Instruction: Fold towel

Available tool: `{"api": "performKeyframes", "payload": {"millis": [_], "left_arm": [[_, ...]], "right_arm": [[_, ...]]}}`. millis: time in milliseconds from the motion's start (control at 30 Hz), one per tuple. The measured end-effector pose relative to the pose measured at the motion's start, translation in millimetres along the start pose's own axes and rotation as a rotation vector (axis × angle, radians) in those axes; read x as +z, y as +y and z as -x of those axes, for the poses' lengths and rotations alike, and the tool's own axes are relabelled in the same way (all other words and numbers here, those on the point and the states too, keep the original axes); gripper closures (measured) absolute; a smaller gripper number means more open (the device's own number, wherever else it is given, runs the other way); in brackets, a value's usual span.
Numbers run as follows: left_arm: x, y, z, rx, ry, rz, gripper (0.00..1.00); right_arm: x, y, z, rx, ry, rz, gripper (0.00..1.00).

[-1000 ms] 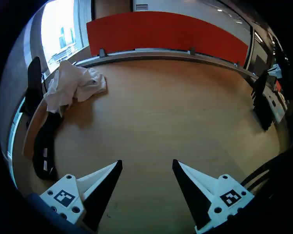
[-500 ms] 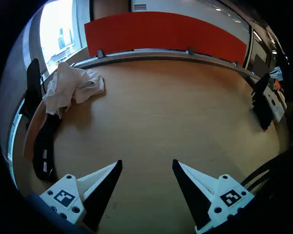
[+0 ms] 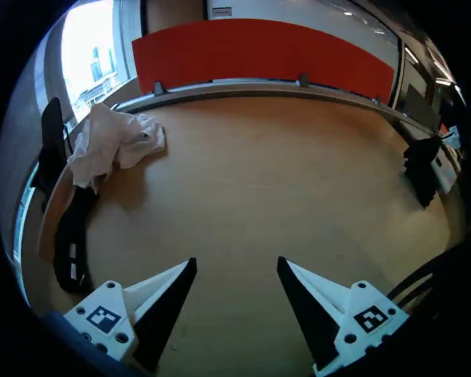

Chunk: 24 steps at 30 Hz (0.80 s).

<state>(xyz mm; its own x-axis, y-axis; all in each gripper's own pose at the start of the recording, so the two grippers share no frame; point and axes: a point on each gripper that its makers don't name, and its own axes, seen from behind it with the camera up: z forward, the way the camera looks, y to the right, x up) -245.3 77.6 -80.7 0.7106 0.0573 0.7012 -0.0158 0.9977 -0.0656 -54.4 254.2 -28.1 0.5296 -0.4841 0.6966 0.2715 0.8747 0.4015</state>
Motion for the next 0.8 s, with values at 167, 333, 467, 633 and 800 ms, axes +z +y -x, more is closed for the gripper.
{"api": "performKeyframes", "payload": {"millis": [167, 333, 467, 633, 800], "left_arm": [[0.2, 1.7, 2, 0.006, -0.005, 0.002, 0.05], [-0.2, 2.5, 2, 0.013, -0.007, 0.001, 0.05], [-1.4, 1.7, 3, 0.012, -0.006, 0.000, 0.05], [-3.4, -0.8, 4, 0.012, -0.007, -0.005, 0.05], [-4.9, -3.4, 6, 0.015, -0.010, -0.011, 0.05]], "right_arm": [[-1.3, -4, 22, 0.029, -0.017, 0.000, 0.95], [-0.5, -5, 37, 0.045, -0.031, 0.004, 0.95], [1.6, -6, 49, 0.056, -0.045, 0.008, 0.95], [5.5, -7, 66, 0.080, -0.066, 0.012, 0.95], [12.1, -11, 86, 0.121, -0.091, 0.012, 0.95]]}}
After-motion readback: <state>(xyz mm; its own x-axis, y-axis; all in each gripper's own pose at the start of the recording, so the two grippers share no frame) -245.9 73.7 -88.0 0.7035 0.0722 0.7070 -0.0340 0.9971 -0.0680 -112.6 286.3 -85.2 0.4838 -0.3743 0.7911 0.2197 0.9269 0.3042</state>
